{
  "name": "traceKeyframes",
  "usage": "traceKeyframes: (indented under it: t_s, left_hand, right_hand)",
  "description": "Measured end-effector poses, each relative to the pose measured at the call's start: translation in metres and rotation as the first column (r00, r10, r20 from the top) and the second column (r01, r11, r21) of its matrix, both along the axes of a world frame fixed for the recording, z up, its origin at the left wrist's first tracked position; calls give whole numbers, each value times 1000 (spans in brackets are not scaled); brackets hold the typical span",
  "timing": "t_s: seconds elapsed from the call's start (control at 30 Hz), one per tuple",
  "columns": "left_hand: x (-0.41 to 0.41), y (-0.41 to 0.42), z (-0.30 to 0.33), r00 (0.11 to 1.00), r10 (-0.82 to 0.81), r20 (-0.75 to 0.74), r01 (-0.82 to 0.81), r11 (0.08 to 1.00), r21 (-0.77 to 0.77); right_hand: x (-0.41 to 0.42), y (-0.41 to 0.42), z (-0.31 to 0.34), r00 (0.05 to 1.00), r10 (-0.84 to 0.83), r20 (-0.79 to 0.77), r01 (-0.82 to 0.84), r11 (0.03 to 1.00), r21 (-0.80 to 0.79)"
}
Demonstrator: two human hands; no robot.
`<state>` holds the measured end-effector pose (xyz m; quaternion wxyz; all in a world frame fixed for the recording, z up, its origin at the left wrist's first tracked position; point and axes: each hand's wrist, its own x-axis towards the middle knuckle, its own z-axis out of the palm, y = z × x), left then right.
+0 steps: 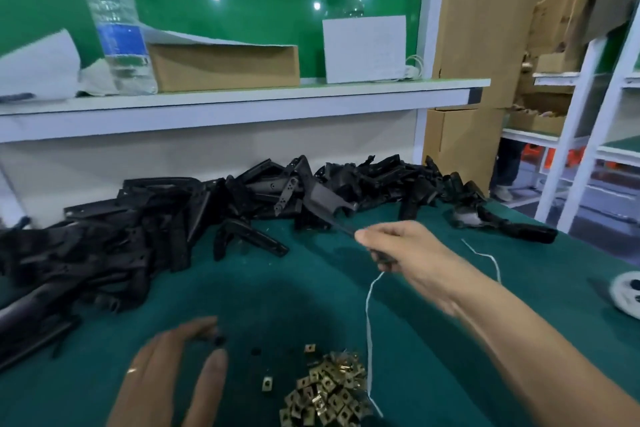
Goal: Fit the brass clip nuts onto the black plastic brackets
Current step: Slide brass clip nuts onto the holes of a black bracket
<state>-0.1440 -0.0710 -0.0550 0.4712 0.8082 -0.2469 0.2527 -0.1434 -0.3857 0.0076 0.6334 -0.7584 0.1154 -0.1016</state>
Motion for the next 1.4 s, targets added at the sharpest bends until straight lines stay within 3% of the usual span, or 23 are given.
traceKeyframes:
  t_s: [0.03, 0.1, 0.13, 0.2, 0.27, 0.37, 0.43, 0.53, 0.57, 0.63, 0.7, 0.73, 0.87, 0.97, 1.0, 1.03, 1.1, 1.17, 1.23, 1.3, 1.4]
  left_hand:
    - [2, -1, 3, 988, -92, -128, 71, 985, -160]
    - [3, -11, 5, 890, -308, -336, 121, 871, -476]
    - [4, -18, 4, 843, -392, -369, 125, 808, -576]
    - [11, -20, -1, 869, -354, -345, 58, 766, -640]
    - [19, -11, -11, 911, -233, -340, -72, 721, -689]
    - [27, 2, -24, 848, -360, -390, -97, 618, -781]
    - [36, 7, -29, 832, -334, -443, -183, 588, -788]
    - [50, 23, -26, 791, -396, -466, -207, 544, -813]
    - [51, 28, -25, 766, -415, -490, -203, 567, -798]
    - [49, 34, -25, 727, -406, -554, -203, 643, -738]
    - [47, 31, -25, 711, -401, -577, -155, 712, -685]
    - [46, 29, -26, 696, -411, -588, -111, 749, -654]
    - [40, 20, -22, 643, -317, -697, 45, 925, -378]
    - [38, 16, -26, 689, -325, -648, 184, 943, -277]
    - [54, 14, -35, 729, -202, -654, 109, 977, -180]
    - [61, 7, -41, 746, -150, -648, 81, 988, -135]
    - [58, -1, -48, 841, -171, -514, 290, 943, 160]
    - [54, -5, -21, 859, -25, -511, 234, 908, 348]
    - [39, -7, -8, 897, -36, -440, 234, 884, 406]
    - [36, -14, -7, 949, -21, -314, 177, 861, 477]
    - [28, -8, 1, 962, 21, -271, 110, 882, 458]
  right_hand:
    - [-3, 26, -1, 997, 72, 27, -69, 994, -81]
    - [-9, 73, -11, 973, 221, 61, -188, 923, -337]
    - [-13, 93, -18, 959, 271, 79, -199, 848, -491]
    - [-24, 121, -30, 923, 366, 121, -206, 733, -648]
    - [-31, 132, -40, 898, 430, 87, -264, 688, -676]
    - [-31, 135, -45, 856, 514, 60, -364, 679, -638]
    - [-28, 135, -45, 831, 548, 100, -390, 700, -598]
    - [-21, 121, -49, 900, 421, 110, -290, 770, -568]
    - [-19, 113, -52, 934, 348, 73, -239, 765, -598]
    - [-16, 97, -60, 980, 199, 14, -122, 652, -748]
    - [-14, 89, -62, 988, 148, -49, -120, 520, -845]
    - [-14, 88, -62, 985, 140, -101, -158, 503, -849]
    - [-10, 87, -56, 966, 115, -230, -254, 556, -792]
    - [-5, 89, -50, 940, 186, -287, -342, 542, -768]
    - [-2, 88, -50, 938, 197, -284, -345, 541, -767]
    - [-1, 86, -51, 941, 199, -275, -339, 553, -761]
    - [2, 82, -52, 949, 177, -262, -315, 568, -760]
    - [-1, 80, -55, 954, 178, -242, -300, 578, -759]
    - [-1, 79, -62, 962, 193, -192, -270, 589, -762]
    - [-2, 81, -67, 979, 181, -98, -198, 705, -681]
    - [-2, 85, -68, 982, 185, 47, -160, 931, -327]
